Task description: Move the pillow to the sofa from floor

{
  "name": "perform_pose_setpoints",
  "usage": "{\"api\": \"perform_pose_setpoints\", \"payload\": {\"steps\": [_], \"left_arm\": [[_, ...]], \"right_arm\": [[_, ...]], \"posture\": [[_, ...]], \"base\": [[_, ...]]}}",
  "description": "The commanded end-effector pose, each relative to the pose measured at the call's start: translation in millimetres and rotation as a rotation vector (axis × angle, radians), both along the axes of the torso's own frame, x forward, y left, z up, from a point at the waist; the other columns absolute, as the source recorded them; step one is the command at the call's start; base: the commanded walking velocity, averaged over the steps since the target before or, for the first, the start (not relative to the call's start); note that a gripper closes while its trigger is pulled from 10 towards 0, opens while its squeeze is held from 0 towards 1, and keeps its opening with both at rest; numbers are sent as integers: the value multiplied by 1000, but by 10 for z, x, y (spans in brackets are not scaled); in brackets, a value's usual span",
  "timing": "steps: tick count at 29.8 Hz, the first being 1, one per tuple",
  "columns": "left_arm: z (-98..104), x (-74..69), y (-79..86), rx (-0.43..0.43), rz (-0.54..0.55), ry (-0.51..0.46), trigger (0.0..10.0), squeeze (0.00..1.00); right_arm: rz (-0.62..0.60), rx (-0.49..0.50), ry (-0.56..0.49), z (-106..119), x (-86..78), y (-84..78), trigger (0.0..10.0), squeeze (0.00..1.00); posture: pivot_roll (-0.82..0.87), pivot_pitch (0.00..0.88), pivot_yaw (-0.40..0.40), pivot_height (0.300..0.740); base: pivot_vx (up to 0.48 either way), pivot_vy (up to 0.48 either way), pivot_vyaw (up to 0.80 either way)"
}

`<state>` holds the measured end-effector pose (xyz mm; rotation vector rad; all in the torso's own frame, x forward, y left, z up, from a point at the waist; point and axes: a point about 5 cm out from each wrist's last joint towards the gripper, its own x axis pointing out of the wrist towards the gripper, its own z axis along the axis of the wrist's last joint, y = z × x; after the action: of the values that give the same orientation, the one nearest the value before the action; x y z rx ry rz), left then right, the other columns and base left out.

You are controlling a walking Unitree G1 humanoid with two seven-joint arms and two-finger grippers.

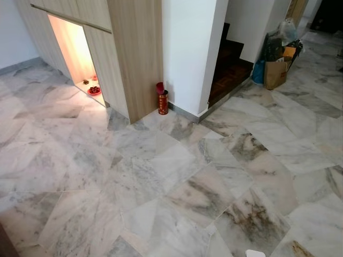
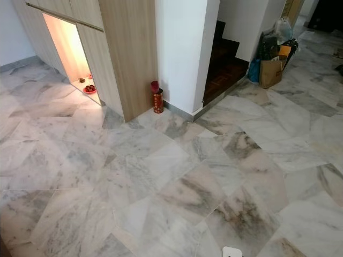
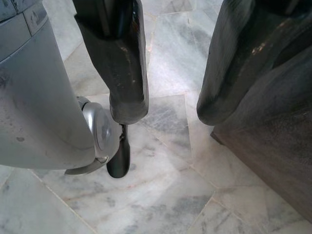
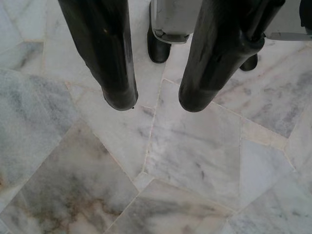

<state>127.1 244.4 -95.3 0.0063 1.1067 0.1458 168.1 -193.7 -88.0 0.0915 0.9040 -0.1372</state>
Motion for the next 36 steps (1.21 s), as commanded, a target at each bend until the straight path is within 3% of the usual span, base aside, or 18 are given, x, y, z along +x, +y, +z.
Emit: {"api": "perform_pose_setpoints", "payload": {"steps": [1,22,23,26,29,36], "left_arm": [[116,357,-99,-21,17,-135,10000,0],[116,357,-99,-21,17,-135,10000,0],[92,295,-87,-1,-3,-113,10000,0],[51,189,-84,29,-44,-73,10000,0],[47,196,-115,39,-97,-67,10000,0],[38,190,-140,39,-81,-71,10000,0]], "right_arm": [[-25,73,40,60,195,28,10000,0],[-25,73,40,60,195,28,10000,0],[-46,109,23,69,217,56,10000,0],[-70,136,-2,92,258,58,10000,0],[-52,138,0,94,265,76,10000,0],[-45,157,4,98,280,99,10000,0]], "posture": [[-5,28,25,740],[-5,28,25,740],[14,67,19,740],[17,64,15,740],[22,64,12,740],[23,66,12,740]], "base": [[0,0,0],[0,0,0],[0,0,0],[0,0,0],[0,0,0],[0,0,0]]}}
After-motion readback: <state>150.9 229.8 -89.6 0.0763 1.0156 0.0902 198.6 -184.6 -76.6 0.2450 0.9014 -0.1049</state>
